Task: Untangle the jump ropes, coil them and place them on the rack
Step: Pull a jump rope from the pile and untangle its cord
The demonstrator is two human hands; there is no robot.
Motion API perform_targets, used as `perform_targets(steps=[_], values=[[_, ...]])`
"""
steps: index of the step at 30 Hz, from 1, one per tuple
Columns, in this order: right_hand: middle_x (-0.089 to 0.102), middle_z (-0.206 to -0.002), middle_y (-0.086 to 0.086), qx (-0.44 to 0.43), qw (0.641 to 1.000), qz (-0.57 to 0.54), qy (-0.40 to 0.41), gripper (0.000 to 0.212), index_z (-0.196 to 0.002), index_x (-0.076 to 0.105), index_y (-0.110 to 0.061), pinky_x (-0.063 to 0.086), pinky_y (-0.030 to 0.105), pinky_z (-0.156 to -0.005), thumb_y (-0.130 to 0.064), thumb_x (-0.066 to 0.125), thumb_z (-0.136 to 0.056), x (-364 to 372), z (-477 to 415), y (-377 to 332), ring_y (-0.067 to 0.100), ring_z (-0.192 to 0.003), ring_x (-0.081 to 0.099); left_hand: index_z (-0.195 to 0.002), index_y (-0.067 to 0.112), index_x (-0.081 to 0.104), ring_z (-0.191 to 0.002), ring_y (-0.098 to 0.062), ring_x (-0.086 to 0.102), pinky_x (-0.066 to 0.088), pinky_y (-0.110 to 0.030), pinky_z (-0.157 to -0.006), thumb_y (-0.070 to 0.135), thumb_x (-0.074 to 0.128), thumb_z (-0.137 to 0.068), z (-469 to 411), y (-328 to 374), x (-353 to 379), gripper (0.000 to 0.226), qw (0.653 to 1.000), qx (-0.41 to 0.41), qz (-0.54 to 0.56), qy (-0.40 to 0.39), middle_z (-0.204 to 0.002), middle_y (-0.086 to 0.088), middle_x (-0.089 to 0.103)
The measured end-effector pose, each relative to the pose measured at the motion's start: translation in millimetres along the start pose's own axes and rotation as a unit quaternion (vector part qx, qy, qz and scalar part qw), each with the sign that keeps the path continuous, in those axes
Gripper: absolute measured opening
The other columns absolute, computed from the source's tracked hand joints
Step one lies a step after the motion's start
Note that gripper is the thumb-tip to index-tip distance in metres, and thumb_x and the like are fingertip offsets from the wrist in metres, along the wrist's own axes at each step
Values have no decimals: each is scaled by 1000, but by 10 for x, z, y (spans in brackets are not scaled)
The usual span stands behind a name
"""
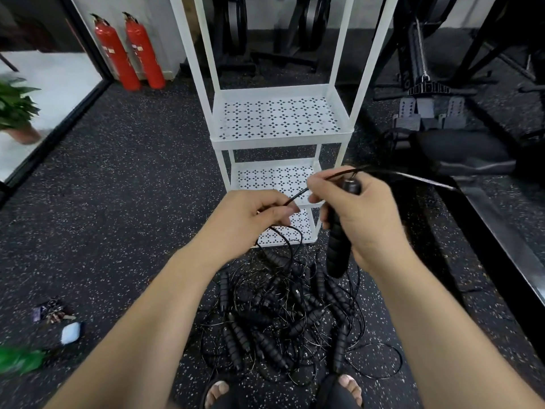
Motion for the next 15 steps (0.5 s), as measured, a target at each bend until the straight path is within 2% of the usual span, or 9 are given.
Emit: perform_targets(steps=[2,5,7,12,15], values=[[77,-80,11,10,1000,12,-15,9,-96,78,-9,47,31,-54,-16,84,-93,54,19,34,20,-57,58,-100,32,81,-56,0,53,39,-21,-56,30,69,-104,-7,37,25,13,1000,11,13,3,-86,18,78],[78,-81,14,9,999,21,-25,13,-94,74,-4,45,27,-50,-15,81,-96,88,37,35,17,-55,58,-99,34,80,-83,-28,72,60,-47,-78,31,72,-101,-25,-19,81,9,999,-1,33,-1,-91,13,80],[78,-82,14,2,1000,19,-23,14,-93,74,-2,45,28,-51,-14,81,-96,99,47,10,17,-55,58,-99,37,79,-90,-26,74,60,-51,-90,32,76,-98,-48,-75,105,6,1000,-10,26,0,-91,12,79],[79,-86,13,-28,1000,-2,1,17,-93,73,-2,47,39,-58,-16,82,-95,48,70,-101,24,-63,60,-96,40,80,-88,-3,70,58,-35,-91,33,83,-92,-89,-199,91,9,999,-29,-22,4,-89,14,77],[79,-86,12,-40,999,-17,16,17,-90,71,-5,47,35,-56,-17,82,-96,-5,87,-182,22,-62,58,-96,39,80,-80,8,62,45,-11,-72,33,82,-94,-83,-242,13,6,997,-36,-60,20,-86,17,75]])
Point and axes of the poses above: each hand's wrist, its own z-axis away from the middle knuckle, its own x-axis out of the palm, y = z × x, the point moved 7 cm from there along -z, towards the middle knuckle
